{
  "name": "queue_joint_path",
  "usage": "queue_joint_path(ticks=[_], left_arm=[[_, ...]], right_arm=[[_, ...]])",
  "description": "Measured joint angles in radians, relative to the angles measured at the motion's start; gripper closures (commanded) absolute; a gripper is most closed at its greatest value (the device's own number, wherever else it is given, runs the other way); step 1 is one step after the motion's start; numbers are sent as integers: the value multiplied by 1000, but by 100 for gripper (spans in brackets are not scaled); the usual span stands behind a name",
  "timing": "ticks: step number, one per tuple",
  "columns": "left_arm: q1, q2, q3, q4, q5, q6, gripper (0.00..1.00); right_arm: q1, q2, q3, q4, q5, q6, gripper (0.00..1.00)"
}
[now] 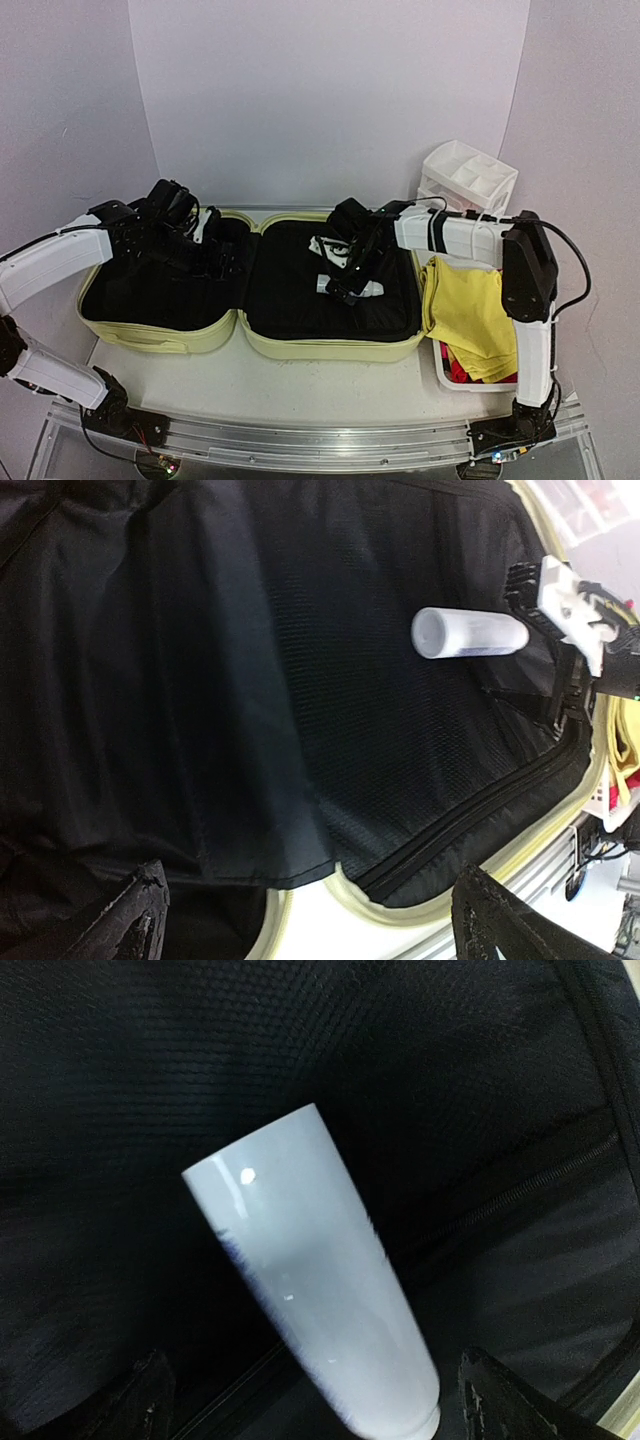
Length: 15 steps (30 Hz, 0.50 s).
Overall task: Open, take out, and arrange the luggage
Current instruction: Pick up the makeup from the center of the board.
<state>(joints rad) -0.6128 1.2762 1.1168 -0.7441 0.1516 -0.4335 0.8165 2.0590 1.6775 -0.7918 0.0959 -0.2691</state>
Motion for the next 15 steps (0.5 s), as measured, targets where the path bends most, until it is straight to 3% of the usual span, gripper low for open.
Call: queue_joint_path(ticks=[9,15], left_arm=[[116,-47,-13,-71,-5,-22,0],[175,-84,-13,-97,-5,-25,0]], right_arm=[[-7,141,111,-1,78,-127,43],[-7,152,116,4,95,-158,60]])
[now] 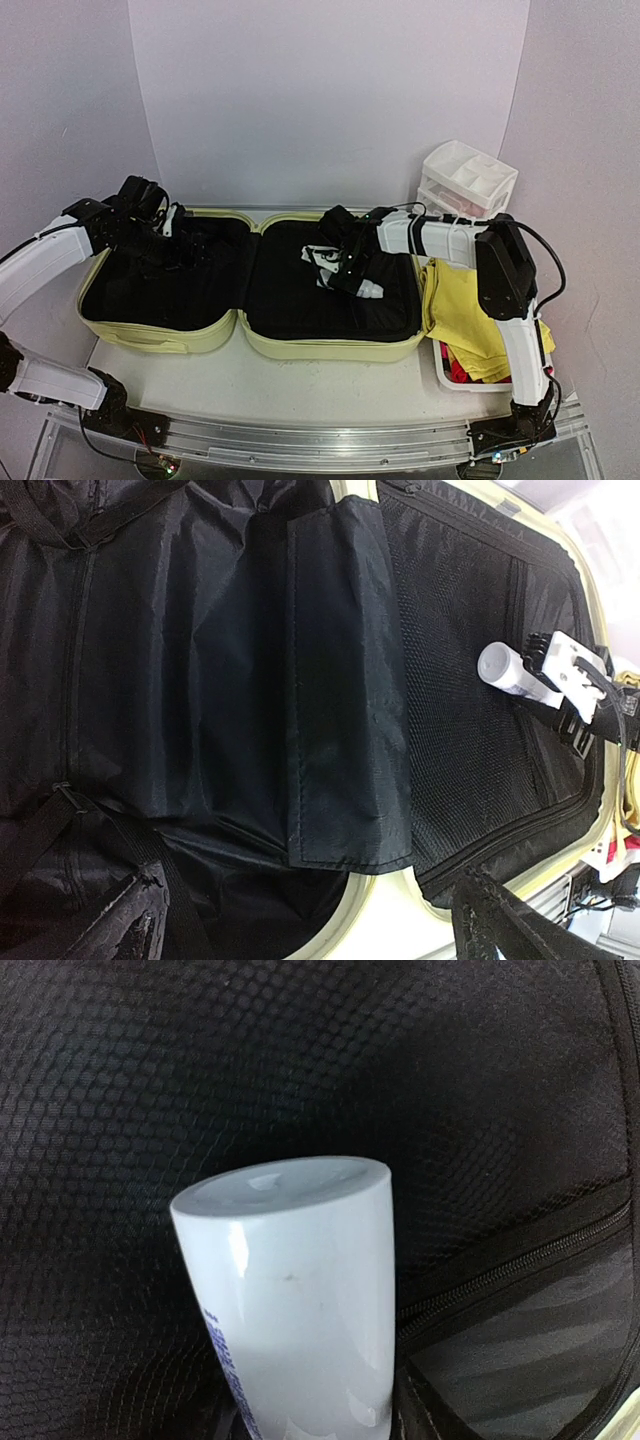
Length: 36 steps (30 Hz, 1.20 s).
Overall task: Open, take out, and arrange the luggage
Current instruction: Pick up the makeup from the center of the board.
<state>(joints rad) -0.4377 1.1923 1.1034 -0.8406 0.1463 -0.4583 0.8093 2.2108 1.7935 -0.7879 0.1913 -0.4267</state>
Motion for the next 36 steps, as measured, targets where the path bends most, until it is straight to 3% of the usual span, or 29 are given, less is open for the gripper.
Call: queue_joint_path(ticks=[10,20,26,36], left_arm=[[0,0,0,-8,17,6,1],[0,19,2,-7,73,13,1],[-38,51,2,16,106,14,2],[-114,203,20,37,-4,23,0]], right_arm=[[-2,-19,-2,45,37,83,81],[-21,-131,6,-24,-20,405,83],[-81,-195,2,-42,-178,627,82],[-175,-211,-105,-14,-349,836,81]])
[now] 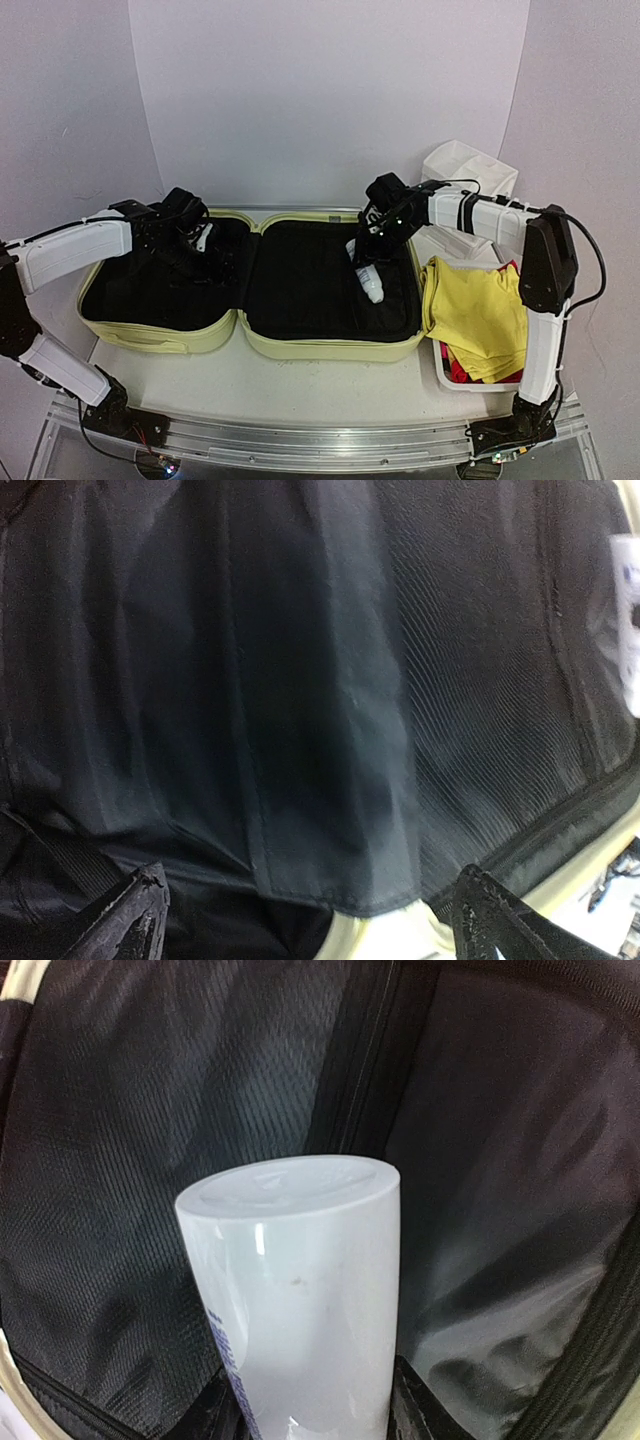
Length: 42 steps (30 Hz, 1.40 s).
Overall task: Open, take out, and arrange the luggage
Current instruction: Pick up the makeup from the center of the board.
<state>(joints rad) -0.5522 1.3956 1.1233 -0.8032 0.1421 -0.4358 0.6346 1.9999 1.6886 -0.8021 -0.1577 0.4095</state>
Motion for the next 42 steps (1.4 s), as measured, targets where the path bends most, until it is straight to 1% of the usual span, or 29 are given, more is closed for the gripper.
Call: queue_joint_path(ticks=[6,9,13,18,21,26,29,31,34,38,40,42], left_arm=[[-2,32,26,-2,-48,19,1],[-2,30,46,-30,-100,22,1],[41,5,68,-87,-150,24,2],[179,-94,52,-149,-190,4,2],[293,-154,35,-188,-207,-11,3],[536,-193,33,-213,-241,-5,10],[668,-195,26,-217,-240,-23,8],[706,-209,3,-219,-240,-60,6],[711,-295,-66,-232,-255,-156,5],[724,-436,-93,-340,-339,-329,1],[743,-446,-93,-390,-375,-396,0],[766,-418,-95,-435,-397,-457,1]], right_arm=[[4,-50,-47,7,-11,22,81],[3,-66,-54,23,-10,31,81],[-5,-72,-93,41,-10,50,80],[-30,-72,-158,46,-4,68,81],[-39,-72,-180,59,-3,72,81],[-43,-72,-188,94,-15,76,81],[-43,-72,-188,113,-31,74,81],[-43,-72,-188,121,-41,69,81],[-43,-72,-188,129,-48,59,81],[-43,-72,-188,134,-53,44,81],[-43,-72,-188,134,-53,36,81],[-47,-72,-188,134,-56,28,81]])
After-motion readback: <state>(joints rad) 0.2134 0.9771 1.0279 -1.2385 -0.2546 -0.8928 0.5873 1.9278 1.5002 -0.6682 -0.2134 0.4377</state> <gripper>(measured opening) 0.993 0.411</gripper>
